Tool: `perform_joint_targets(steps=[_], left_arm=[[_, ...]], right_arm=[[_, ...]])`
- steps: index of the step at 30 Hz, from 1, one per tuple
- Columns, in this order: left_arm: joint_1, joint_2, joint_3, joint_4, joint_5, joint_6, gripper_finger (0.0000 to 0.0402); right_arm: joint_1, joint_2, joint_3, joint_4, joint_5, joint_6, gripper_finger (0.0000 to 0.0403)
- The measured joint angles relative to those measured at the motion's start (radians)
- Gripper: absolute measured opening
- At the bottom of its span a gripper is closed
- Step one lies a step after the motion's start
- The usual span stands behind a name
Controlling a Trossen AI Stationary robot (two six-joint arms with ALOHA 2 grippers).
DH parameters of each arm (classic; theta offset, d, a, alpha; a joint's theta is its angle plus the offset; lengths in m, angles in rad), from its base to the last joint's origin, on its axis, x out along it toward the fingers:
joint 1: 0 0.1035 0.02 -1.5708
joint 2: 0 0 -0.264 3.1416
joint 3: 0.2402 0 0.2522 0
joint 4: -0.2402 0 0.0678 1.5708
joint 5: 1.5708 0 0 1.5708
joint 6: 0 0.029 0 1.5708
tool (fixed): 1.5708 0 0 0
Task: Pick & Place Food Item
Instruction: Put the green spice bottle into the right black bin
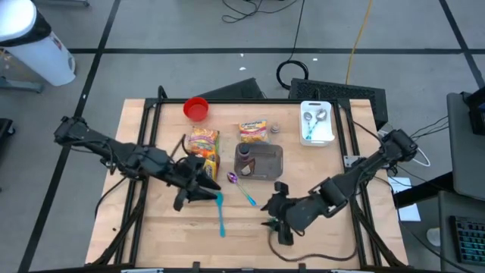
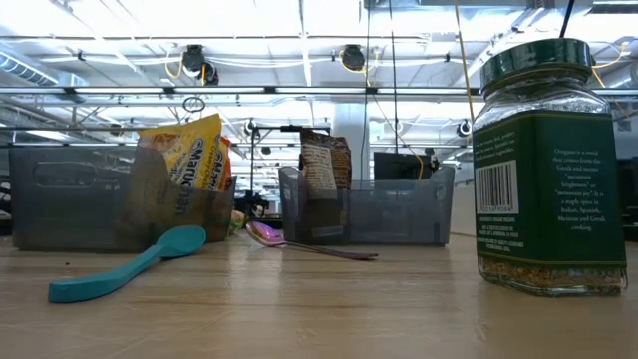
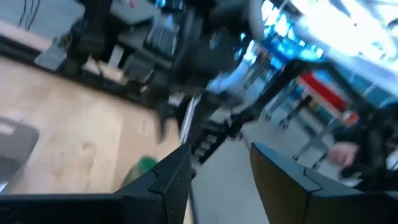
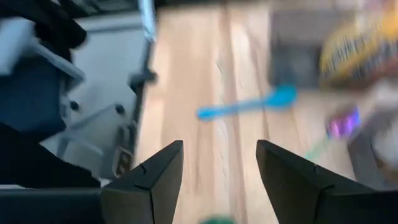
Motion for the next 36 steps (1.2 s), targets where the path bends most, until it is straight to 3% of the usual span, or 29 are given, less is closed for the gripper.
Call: perform_joint_targets(steps=[5,10,20,32,36], left_arm=[[-0.061,0.003,0.0,0.085,-0.153,-0.018,0.0175],[-0.115,0.002,0.0,0.198,-0.325,-0.018,0.0175],[-0.193,0.082,0.0,0.374,-0.504,-0.05,0.0175],[-0.199,0.267,0.0,0.536,-0.53,-0.127,0.0175],[-0.199,0.27,0.0,0.575,-0.53,-0.095,0.0175]], right_arm=[[-0.018,0.017,-0.024,-0.085,-0.093,0.052,0.0196],[-0.025,0.017,-0.121,0.0,-0.225,0.058,0.0196],[-0.057,0.013,-0.212,0.114,-0.455,0.046,0.0197],[-0.126,0.011,-0.212,0.146,-0.499,0.081,0.0195],[-0.143,0.002,-0.213,0.171,-0.499,0.095,0.0165]])
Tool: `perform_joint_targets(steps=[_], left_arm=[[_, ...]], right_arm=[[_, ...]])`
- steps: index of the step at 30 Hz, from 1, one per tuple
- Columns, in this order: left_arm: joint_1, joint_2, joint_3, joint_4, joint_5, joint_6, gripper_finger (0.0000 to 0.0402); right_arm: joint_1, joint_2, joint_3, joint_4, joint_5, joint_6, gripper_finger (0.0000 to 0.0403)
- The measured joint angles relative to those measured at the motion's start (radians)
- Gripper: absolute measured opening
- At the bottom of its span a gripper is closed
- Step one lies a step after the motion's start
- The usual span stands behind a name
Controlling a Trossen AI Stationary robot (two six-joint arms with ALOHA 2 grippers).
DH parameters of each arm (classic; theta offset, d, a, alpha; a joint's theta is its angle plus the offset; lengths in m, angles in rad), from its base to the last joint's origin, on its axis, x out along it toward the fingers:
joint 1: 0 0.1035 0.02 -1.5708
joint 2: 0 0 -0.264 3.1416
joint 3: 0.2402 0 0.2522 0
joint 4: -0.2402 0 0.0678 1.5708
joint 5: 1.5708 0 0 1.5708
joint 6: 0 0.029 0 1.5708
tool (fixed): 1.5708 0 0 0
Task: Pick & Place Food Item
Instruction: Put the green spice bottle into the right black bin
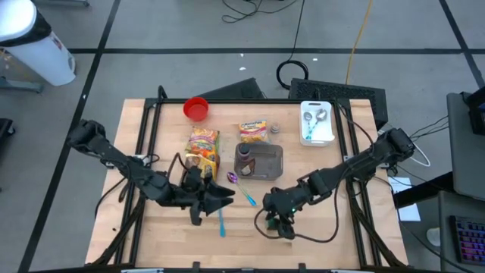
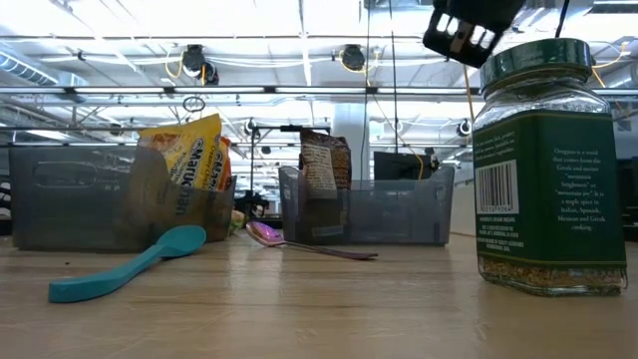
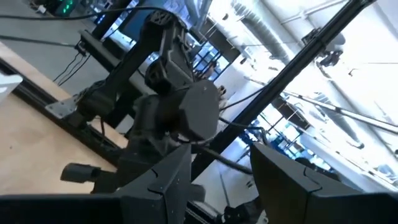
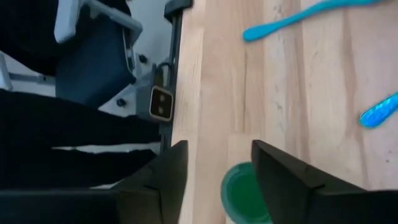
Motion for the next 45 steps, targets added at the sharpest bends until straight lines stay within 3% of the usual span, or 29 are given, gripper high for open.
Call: perform_joint_targets(steps=[6,9,11,14,23,36,42,45], left_arm=[[0.006,-0.01,0.0,0.009,0.0,0.054,0.0175],[0.016,-0.008,0.0,0.009,0.007,0.059,0.0175],[0.023,-0.008,0.0,0.024,0.017,0.071,0.0175],[0.038,-0.01,0.0,0.041,0.039,0.079,0.0175],[0.054,-0.062,0.0,0.046,0.085,0.157,0.0175],[0.054,-0.171,0.0,-0.02,0.087,0.282,0.0175],[0.056,-0.185,0.0,-0.053,0.086,0.284,0.0175],[0.058,-0.185,0.0,-0.052,0.086,0.284,0.0175]], right_arm=[[-0.036,-0.024,-0.001,0.056,-0.002,0.006,0.0063],[-0.058,-0.027,0.001,0.136,-0.062,0.009,0.0015],[-0.07,-0.027,0.0,0.181,-0.134,0.01,0.0006],[-0.09,-0.027,0.0,0.256,-0.21,0.032,0.0023],[-0.156,-0.027,0.0,0.45,-0.203,0.074,0.0084],[-0.177,-0.026,0.0,0.569,-0.18,0.121,0.0263],[-0.177,-0.026,0.0,0.816,-0.178,0.064,0.0297],[-0.177,-0.026,0.001,0.858,-0.129,0.044,0.0299]])
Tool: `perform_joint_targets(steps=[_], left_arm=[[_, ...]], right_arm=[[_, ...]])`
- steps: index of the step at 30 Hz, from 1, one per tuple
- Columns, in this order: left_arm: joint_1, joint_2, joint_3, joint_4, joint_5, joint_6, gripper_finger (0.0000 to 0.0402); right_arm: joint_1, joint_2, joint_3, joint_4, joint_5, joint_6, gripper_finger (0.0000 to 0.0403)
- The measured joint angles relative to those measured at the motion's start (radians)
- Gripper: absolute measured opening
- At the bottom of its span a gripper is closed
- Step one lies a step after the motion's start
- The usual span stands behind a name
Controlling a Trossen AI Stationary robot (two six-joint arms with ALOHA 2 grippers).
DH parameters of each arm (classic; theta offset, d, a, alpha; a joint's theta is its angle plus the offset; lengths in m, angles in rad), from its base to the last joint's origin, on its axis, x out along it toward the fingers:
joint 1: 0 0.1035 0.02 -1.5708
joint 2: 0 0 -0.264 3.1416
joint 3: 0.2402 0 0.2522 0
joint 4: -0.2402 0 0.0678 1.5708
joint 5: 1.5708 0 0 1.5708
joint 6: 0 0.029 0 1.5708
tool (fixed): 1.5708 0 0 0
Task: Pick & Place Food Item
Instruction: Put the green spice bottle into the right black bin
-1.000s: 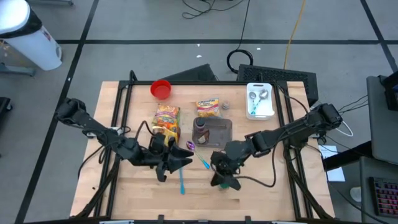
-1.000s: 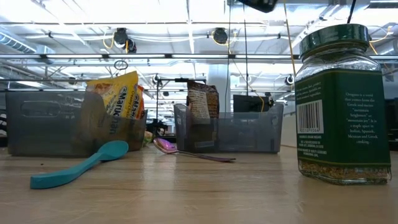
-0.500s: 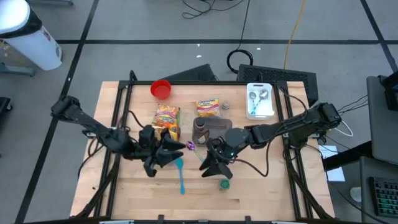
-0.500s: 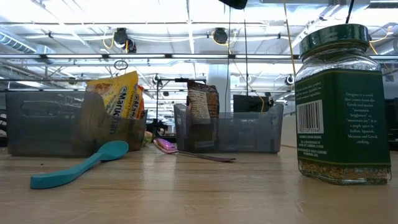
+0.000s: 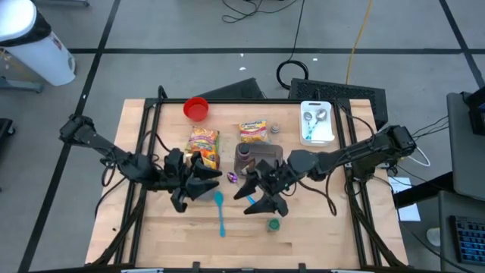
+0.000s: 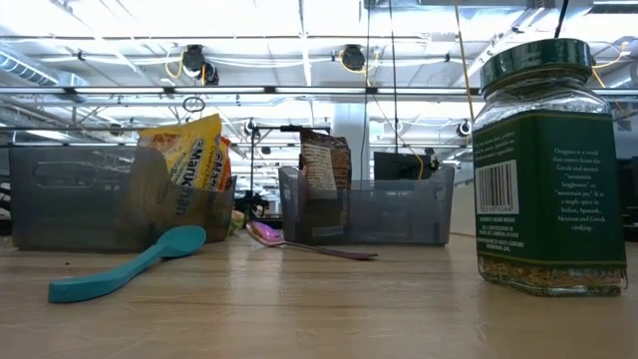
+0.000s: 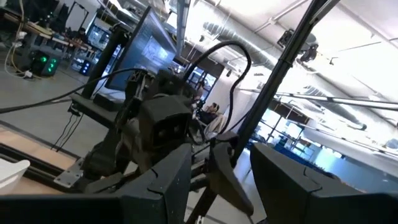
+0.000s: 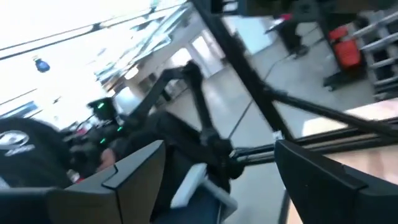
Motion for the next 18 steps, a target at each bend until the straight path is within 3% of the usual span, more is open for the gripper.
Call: perform_joint_targets(steps=[5,9,13,18], left_arm=[[0.0,0.0,0.0,0.0,-0.002,-0.007,0.0175],[0.0,0.0,0.0,-0.005,-0.001,-0.008,0.0175],[0.0,0.0,0.0,-0.011,0.0,-0.012,0.0175],[0.003,0.0,0.0,-0.038,0.001,-0.035,0.0175]], right_arm=[[-0.02,-0.004,0.0,0.009,0.013,0.016,0.0291],[-0.004,-0.053,0.024,-0.06,0.004,-0.079,0.0282],[0.042,-0.085,0.111,-0.369,0.056,-0.25,0.0274],[0.134,-0.086,0.263,-0.846,0.244,-0.505,0.027]])
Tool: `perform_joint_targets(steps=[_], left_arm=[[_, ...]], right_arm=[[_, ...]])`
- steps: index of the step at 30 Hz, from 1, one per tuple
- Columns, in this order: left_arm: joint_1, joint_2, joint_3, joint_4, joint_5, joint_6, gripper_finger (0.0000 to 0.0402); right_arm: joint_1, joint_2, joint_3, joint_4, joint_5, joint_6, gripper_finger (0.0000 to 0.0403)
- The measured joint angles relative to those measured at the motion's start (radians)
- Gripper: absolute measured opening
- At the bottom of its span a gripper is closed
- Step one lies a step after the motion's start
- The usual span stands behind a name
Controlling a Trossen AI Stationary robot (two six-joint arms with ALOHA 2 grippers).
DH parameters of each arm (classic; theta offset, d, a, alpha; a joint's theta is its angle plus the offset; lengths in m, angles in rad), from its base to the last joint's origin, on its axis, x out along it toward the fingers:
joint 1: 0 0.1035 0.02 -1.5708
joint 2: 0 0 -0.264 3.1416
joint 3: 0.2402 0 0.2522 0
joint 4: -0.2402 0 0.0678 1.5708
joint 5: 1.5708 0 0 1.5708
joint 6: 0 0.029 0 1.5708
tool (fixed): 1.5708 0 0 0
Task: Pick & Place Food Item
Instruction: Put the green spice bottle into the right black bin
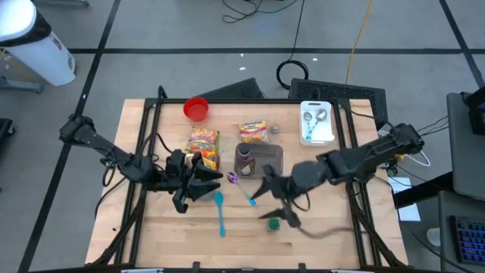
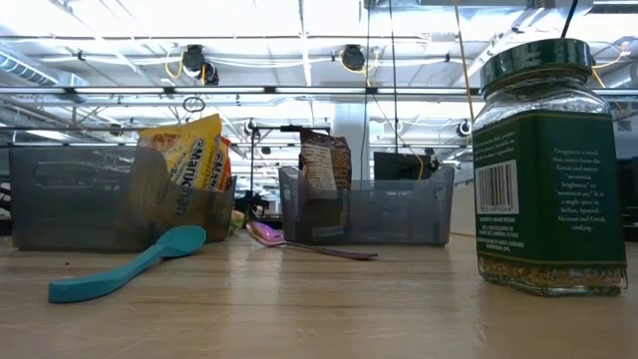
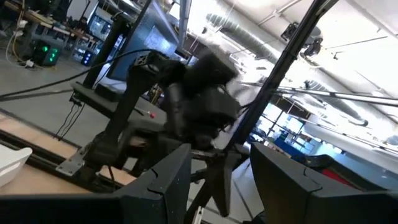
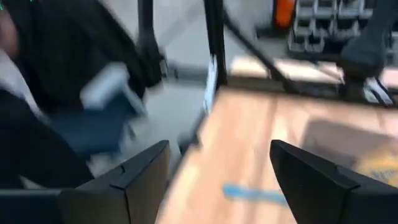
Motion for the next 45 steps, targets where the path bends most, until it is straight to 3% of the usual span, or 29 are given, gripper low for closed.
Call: perform_joint_targets(steps=[5,14,19,22,29,38,45], left_arm=[[0.002,0.0,0.0,-0.021,0.0,-0.017,0.0175],[0.002,0.0,0.0,-0.054,0.0,-0.046,0.0175],[-0.011,0.0,0.0,-0.132,0.001,-0.118,0.0175],[-0.028,0.0,0.0,-0.16,0.001,-0.151,0.0175],[-0.054,0.008,0.0,-0.161,-0.008,-0.175,0.0175],[-0.086,0.036,0.001,-0.159,-0.108,-0.219,0.0175],[-0.1,0.136,0.001,-0.156,-0.196,-0.28,0.0175]], right_arm=[[0.058,0.043,0.025,-0.205,0.077,-0.039,0.0273],[0.085,0.194,0.026,-0.331,0.071,0.028,0.0277],[0.07,0.208,-0.002,-0.37,0.071,0.081,0.0278],[0.075,0.168,-0.082,-0.306,0.074,0.087,0.0275],[0.095,-0.023,-0.367,-0.013,0.091,0.285,0.0277],[0.231,-0.207,-0.764,0.399,0.37,0.473,0.0268],[0.343,-0.167,-0.839,0.528,0.509,0.441,0.0267]])
